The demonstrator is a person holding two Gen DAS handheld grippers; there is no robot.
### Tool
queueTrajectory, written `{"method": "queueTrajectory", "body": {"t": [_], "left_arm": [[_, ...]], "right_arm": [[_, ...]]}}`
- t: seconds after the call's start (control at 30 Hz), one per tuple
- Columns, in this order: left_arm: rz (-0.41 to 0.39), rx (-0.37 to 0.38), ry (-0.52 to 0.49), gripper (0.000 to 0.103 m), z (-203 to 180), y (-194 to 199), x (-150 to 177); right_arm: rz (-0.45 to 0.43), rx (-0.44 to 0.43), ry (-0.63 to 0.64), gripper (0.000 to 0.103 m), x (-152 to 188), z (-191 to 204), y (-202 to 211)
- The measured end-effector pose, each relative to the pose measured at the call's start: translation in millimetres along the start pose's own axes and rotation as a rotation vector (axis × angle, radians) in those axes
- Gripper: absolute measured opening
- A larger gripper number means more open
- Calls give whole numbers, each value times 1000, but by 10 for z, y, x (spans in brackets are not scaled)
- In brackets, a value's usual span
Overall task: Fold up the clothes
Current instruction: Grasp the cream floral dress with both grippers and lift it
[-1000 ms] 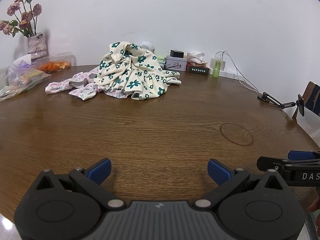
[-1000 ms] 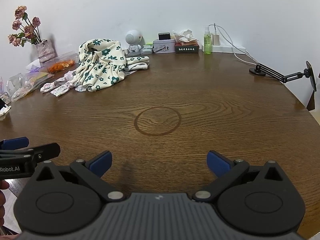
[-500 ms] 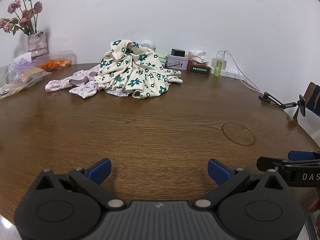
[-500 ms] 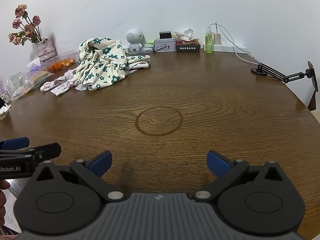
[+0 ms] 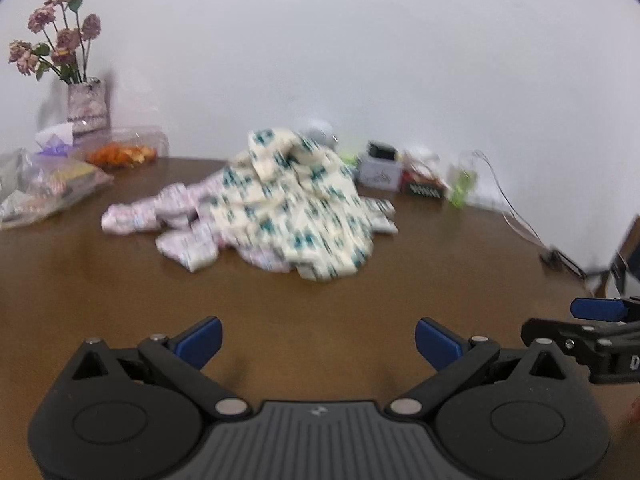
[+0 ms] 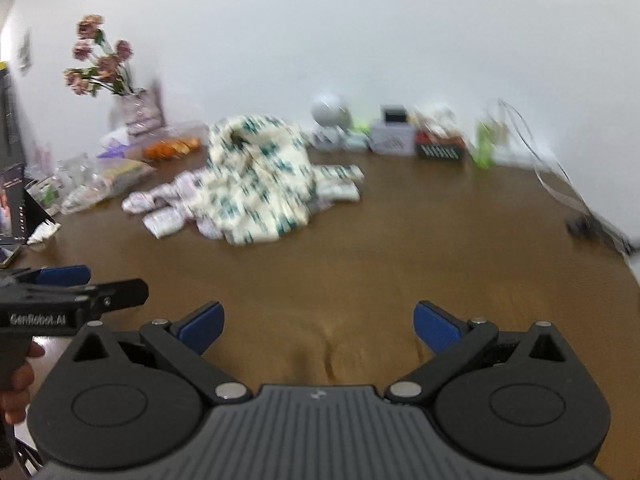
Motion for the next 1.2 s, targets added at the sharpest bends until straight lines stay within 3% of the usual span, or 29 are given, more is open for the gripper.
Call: {"method": "queueTrajectory", "body": {"t": [0.2, 0.3, 0.47, 0.63, 0.73, 0.77, 0.8, 0.83, 0.87, 0.9, 0.97, 1.2], "left_arm": [[-66, -162, 17, 103, 276, -362, -868], [-63, -174, 38, 103, 389, -631, -1224], [-44, -193, 34, 101, 452, -1158, -1706], [31, -204, 17, 97, 505, -1721, -1865], [65, -219, 39, 89, 579, -1968, -1892], [67, -217, 52, 78, 605, -2021, -1898], [65, -188, 59, 58, 607, -2040, -1916], [67, -141, 66, 44, 594, -2046, -1942], [69, -99, 70, 19, 576, -2030, -1971], [67, -66, 72, 17, 560, -2007, -2004], [31, -90, 52, 10, 549, -1891, -2114], [-166, 0, -26, 8, 282, -945, -2629]], "right_arm": [[-13, 35, 121, 103, -979, 236, -433], [27, 56, 147, 103, -1344, 305, -821], [112, 90, 172, 103, -1719, 394, -1593], [156, 116, 157, 97, -1816, 382, -2206], [180, 152, 149, 79, -1823, 366, -2432], [191, 152, 143, 72, -1821, 369, -2472], [195, 134, 127, 57, -1822, 376, -2483], [198, 104, 116, 45, -1839, 389, -2489], [182, 93, 118, 21, -1876, 399, -2439], [163, 84, 122, 11, -1914, 409, -2384], [127, 65, 128, 2, -1991, 430, -2274], [-136, 75, 145, 1, -2585, 275, -1162]]}}
Point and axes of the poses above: each gripper's, at about its wrist camera, not at the fingertips, and y roughly against the way its jaws point, z to its left, x to its underside, the point moved 8 cm from there along -y, roughly the way its jaws point, and after that the axes turned 12 degrees about z, right-handed, at the moved point
